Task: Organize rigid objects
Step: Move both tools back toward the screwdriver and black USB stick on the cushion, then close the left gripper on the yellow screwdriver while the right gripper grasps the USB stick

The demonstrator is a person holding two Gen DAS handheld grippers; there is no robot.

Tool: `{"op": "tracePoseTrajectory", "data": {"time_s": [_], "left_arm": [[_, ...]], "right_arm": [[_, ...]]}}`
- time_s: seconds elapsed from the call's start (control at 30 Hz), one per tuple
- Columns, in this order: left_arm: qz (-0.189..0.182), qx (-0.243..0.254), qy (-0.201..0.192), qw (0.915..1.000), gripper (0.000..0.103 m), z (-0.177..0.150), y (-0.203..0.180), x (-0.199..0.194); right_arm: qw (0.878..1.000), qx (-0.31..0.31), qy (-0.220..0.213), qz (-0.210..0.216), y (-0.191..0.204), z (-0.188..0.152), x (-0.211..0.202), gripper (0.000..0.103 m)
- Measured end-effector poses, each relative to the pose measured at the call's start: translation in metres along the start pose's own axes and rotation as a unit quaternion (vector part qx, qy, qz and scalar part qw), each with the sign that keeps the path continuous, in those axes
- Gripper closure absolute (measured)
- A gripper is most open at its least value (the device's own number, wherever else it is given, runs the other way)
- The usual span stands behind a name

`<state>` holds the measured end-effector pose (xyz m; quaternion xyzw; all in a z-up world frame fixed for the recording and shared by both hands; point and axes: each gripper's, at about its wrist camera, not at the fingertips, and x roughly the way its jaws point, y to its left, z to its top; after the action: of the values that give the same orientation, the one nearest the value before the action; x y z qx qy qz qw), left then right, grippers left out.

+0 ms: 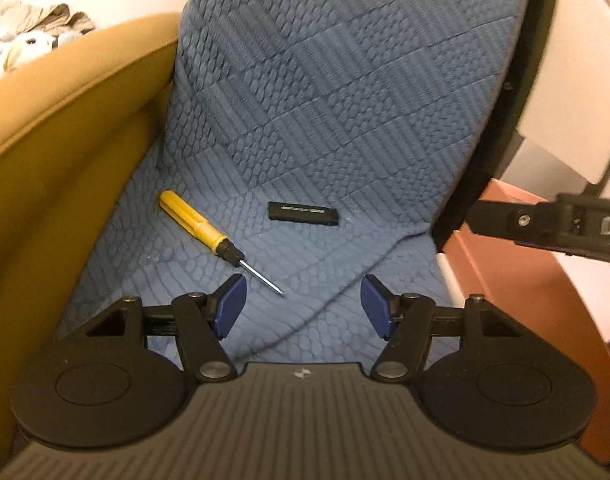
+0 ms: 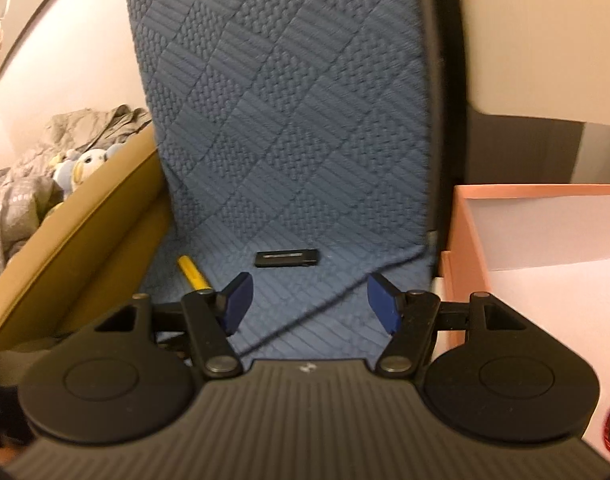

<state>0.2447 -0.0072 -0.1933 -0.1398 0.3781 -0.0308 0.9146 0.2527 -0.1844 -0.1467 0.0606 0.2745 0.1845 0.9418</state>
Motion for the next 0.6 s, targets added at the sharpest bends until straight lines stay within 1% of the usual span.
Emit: {"op": "tracePoseTrajectory", "data": {"time_s": [0.07,0.2,0.27,0.33,0.4,0.47,0.53,0.6], "left_arm": [[0.006,-0.007,0.006,0.9999,0.035,0.004,0.005,0.014],[-0.01,-0.041,0.022,0.9988,0.035,0.015,0.021,0.036],[-0.01,-0.048,0.024,0.9985,0.035,0.019,0.026,0.043],[-0.009,-0.055,0.03,0.998,0.036,0.022,0.031,0.052],[-0.006,-0.061,0.034,0.9975,0.037,0.025,0.035,0.06],[-0.003,-0.069,0.04,0.9968,0.041,0.027,0.039,0.067],[-0.001,-0.084,0.046,0.9954,0.044,0.03,0.045,0.075],[0.0,-0.101,0.048,0.9937,0.046,0.033,0.052,0.08]], "right_arm": [[1.0,-0.012,0.006,0.006,0.001,0.006,0.013,0.037],[0.999,-0.029,0.019,0.005,0.001,0.016,0.039,0.037],[0.999,-0.031,0.029,0.014,0.001,0.021,0.053,0.038],[0.998,-0.037,0.04,0.02,0.001,0.025,0.069,0.04],[0.997,-0.051,0.052,0.023,0.003,0.029,0.089,0.041],[0.996,-0.061,0.066,0.028,0.005,0.032,0.109,0.044],[0.994,-0.069,0.078,0.033,0.005,0.034,0.127,0.046],[0.992,-0.082,0.088,0.038,0.008,0.036,0.142,0.047]]}}
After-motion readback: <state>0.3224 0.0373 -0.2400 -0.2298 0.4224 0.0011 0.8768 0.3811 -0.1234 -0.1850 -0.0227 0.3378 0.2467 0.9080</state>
